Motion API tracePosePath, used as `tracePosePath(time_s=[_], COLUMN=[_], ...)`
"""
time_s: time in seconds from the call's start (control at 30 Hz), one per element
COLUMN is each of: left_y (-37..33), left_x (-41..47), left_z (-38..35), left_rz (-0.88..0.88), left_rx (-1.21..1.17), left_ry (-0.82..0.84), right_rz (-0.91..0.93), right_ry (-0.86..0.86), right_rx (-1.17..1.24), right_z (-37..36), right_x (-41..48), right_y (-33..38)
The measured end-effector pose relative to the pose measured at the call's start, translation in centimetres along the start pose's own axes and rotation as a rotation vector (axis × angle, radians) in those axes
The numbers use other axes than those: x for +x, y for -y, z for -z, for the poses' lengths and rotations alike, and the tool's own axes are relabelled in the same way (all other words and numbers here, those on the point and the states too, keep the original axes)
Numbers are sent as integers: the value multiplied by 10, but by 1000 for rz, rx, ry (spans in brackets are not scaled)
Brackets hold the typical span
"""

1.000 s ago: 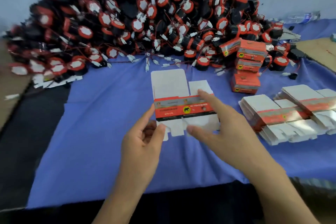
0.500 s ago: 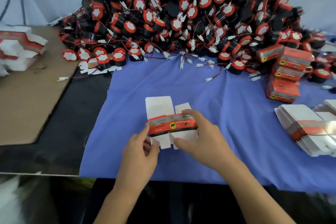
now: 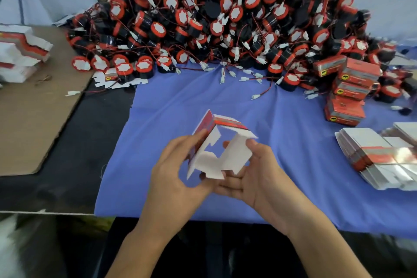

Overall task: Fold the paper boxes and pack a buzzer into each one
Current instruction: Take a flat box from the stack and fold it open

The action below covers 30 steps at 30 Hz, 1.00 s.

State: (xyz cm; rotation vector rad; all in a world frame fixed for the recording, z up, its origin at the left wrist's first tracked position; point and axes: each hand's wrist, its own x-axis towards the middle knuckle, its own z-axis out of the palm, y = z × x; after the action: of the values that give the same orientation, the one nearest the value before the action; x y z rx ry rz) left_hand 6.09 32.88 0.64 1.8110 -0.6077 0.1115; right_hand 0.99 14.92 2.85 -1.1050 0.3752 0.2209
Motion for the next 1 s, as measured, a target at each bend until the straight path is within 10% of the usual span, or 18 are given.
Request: tracePosePath(time_s=[0.43,0.77,1.0], left_y=[-10,-19,-25], left_x=[5,-4,3], left_z=[16,18,22], left_rz=[-345,-194,-195], left_rx=[258,44,-43], left_ry=[58,246,180], right_rz=[229,244,151], right_ry=[345,75,179], right_rx=[-33,-188,-46], right_z=[46,19,18], right_x=[-44,-32,-35], right_y=[49,42,48])
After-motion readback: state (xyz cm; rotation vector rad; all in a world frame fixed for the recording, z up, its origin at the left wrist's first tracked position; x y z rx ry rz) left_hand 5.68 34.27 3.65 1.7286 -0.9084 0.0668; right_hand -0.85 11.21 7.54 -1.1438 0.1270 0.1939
